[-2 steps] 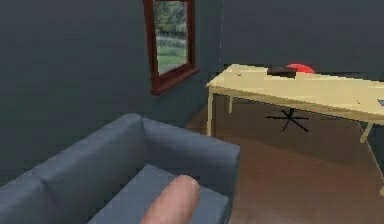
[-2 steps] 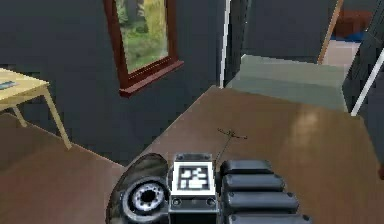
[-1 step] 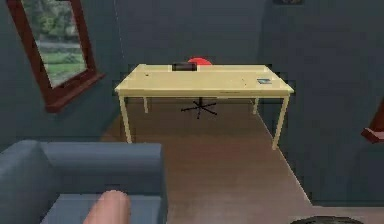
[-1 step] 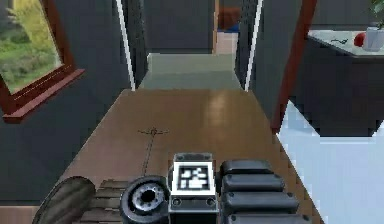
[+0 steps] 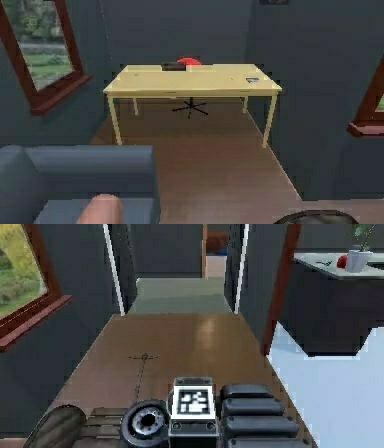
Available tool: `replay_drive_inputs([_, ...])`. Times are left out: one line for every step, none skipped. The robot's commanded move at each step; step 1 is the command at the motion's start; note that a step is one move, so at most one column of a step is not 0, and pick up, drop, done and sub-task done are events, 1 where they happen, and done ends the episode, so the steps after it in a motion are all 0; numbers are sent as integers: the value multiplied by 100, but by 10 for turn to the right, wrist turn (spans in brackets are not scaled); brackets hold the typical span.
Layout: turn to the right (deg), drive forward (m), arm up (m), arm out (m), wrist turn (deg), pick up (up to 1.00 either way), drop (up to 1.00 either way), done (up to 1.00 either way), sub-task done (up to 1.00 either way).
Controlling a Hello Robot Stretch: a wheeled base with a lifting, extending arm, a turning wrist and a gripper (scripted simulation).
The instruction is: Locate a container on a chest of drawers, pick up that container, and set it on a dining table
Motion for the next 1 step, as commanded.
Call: replay_drive_inputs([0, 100, 0, 0, 0, 0, 0, 0, 0])
